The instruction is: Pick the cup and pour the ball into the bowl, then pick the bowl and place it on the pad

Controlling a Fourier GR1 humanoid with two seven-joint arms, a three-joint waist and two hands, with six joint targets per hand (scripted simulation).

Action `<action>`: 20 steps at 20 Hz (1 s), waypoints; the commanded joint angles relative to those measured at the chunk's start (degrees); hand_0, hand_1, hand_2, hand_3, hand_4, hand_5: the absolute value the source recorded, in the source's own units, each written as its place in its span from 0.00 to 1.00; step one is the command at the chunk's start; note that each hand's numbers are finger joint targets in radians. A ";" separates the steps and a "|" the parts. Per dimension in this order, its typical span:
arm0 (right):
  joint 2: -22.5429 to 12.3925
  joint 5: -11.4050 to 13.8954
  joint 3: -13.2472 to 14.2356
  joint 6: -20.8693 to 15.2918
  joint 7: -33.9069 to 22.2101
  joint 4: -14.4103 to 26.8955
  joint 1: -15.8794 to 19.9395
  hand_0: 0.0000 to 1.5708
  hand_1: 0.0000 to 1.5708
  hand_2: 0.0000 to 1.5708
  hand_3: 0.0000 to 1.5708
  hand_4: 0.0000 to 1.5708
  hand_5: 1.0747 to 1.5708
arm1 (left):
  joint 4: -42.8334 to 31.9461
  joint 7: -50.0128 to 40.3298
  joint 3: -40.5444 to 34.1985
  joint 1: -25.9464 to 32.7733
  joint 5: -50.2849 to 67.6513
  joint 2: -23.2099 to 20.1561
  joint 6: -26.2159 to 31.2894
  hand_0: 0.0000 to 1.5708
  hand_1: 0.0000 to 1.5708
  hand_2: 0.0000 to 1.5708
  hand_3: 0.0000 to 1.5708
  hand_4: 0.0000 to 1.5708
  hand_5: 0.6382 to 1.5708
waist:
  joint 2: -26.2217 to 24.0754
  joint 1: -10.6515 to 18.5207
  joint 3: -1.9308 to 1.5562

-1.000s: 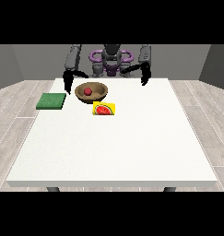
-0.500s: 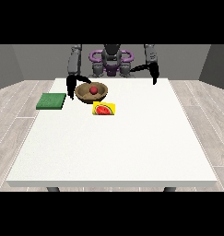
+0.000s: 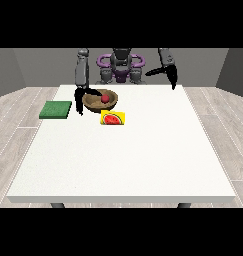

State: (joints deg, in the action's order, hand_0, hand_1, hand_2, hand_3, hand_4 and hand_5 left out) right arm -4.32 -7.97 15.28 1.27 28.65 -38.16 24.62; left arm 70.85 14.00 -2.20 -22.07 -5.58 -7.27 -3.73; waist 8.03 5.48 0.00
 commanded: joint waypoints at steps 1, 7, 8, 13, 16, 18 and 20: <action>-0.15 -2.10 1.78 1.62 0.49 5.60 -0.85 0.00 0.00 0.00 0.00 0.25 1.00 | 4.74 -5.04 2.06 0.07 -0.94 2.33 -1.72 0.00 0.00 0.00 0.00 0.00 0.99 | -0.95 1.09 -0.05; -2.12 10.08 -2.93 -19.22 -3.13 7.57 -5.00 1.00 1.00 1.00 0.96 0.57 0.91 | 4.36 -1.81 2.71 -1.68 0.00 1.85 1.03 0.00 0.00 0.00 0.00 0.33 0.99 | 4.18 5.15 0.19; -3.36 11.36 -3.21 -21.54 -4.34 7.34 -5.59 1.00 1.00 1.00 1.00 0.59 0.93 | 4.46 -2.23 2.18 -1.26 1.17 0.88 2.74 0.00 0.00 0.00 0.00 0.36 0.98 | 3.06 6.13 0.25; -4.81 16.00 -6.24 -27.92 -13.02 4.70 -4.88 1.00 1.00 1.00 0.88 0.58 0.99 | 1.90 -0.72 1.30 1.39 1.77 0.01 3.95 0.00 0.00 0.00 0.00 0.52 0.92 | -2.30 5.95 0.29; -4.14 18.40 -9.30 -28.75 -22.97 3.47 -2.21 1.00 1.00 1.00 0.67 0.55 0.99 | -0.99 -1.06 0.39 2.13 1.71 0.91 2.47 0.00 0.00 0.00 0.00 0.61 0.84 | -6.53 3.21 0.27; -4.40 19.02 -11.14 -26.73 -29.50 0.81 -1.04 1.00 1.00 1.00 0.60 0.54 0.98 | -4.63 -0.17 -3.43 5.07 4.25 -2.68 5.26 0.00 0.00 0.00 0.00 0.62 0.84 | -11.36 -0.27 0.22; -3.94 20.31 -13.65 -24.94 -36.21 -1.75 1.23 1.00 1.00 1.00 0.62 0.52 0.99 | -7.45 0.25 -5.20 5.75 3.59 -2.68 2.59 0.00 0.00 0.00 0.00 0.63 0.84 | -14.46 -4.67 0.16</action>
State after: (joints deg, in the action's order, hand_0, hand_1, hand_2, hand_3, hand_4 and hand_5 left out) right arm -8.61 9.78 5.37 -24.65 4.38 -38.03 24.09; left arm 67.55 13.95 -4.55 -18.50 -2.64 -8.70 -0.36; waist -0.91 5.91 0.71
